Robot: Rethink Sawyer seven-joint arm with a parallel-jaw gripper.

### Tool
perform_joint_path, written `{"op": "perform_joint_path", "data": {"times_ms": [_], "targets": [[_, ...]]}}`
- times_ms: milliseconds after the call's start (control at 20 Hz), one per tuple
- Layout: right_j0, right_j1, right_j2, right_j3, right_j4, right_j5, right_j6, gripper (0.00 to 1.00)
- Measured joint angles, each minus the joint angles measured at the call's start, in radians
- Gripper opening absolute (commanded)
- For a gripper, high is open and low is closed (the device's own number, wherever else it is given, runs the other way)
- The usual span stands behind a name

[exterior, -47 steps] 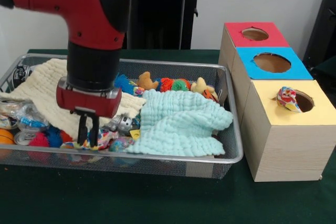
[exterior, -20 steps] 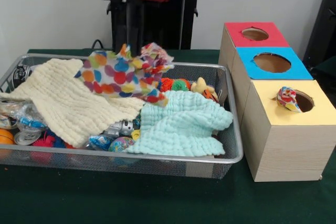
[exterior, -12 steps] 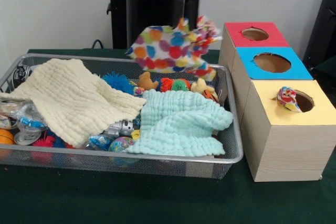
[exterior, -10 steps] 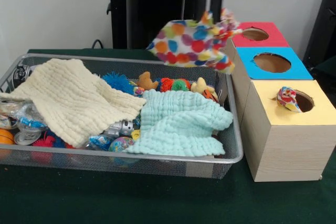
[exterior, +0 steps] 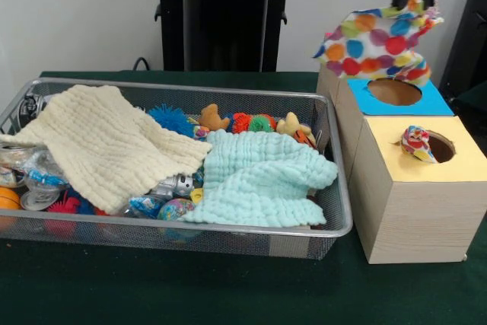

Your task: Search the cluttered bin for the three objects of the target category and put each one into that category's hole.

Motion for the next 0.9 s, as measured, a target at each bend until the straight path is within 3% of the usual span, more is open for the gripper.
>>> {"op": "perform_joint_path", "data": {"times_ms": [500,900], "targets": [[0.091,0.005,-0.065,0.0,0.01,-0.011,0.004,0.0],[0.129,0.045,-0.13,0.006,0.012,-0.117,0.006,0.0]]}}
